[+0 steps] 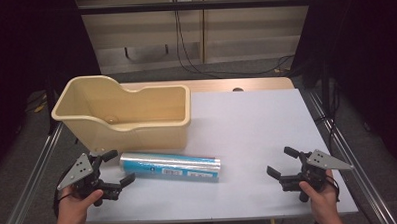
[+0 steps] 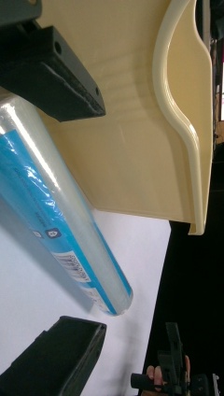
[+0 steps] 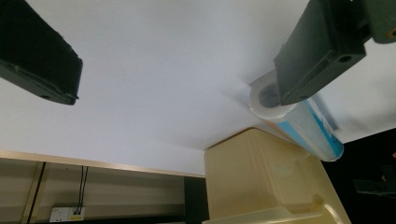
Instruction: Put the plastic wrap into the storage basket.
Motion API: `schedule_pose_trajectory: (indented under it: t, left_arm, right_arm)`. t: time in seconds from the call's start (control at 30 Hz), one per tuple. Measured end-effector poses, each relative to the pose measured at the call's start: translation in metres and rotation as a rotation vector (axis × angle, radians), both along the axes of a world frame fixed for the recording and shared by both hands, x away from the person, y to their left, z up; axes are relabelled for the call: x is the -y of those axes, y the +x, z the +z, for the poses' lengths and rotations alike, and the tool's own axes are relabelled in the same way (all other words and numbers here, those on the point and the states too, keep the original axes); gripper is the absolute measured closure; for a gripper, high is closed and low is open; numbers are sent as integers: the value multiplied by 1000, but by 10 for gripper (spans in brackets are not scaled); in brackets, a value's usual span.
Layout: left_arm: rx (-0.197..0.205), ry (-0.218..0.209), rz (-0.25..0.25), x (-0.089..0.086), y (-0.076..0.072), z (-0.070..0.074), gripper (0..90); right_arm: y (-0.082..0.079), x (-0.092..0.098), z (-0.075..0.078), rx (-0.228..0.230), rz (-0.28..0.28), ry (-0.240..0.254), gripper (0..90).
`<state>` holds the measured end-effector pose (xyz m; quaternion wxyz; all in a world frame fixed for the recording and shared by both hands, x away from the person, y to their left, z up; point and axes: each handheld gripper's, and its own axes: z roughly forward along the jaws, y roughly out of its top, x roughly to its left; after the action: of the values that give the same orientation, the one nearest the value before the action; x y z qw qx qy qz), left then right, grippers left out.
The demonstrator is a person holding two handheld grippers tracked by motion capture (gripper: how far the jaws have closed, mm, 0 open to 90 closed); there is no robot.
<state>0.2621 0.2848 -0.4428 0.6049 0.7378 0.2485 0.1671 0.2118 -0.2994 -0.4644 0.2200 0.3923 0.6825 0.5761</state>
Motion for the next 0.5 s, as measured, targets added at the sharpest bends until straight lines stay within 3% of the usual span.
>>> schedule_pose_trajectory:
  t: [0.17, 0.27, 0.5]
  left_arm:
    - [-3, -8, -10, 4, 1, 2, 0]
    - [0, 11, -19, 7, 3, 4, 0]
    - [-56, 32, -27, 22, 8, 15, 0]
  right_arm:
    - [-1, 0, 0, -1, -9, 3, 0]
    - [-2, 0, 1, 7, -5, -1, 0]
    - [-3, 0, 2, 12, 1, 0, 0]
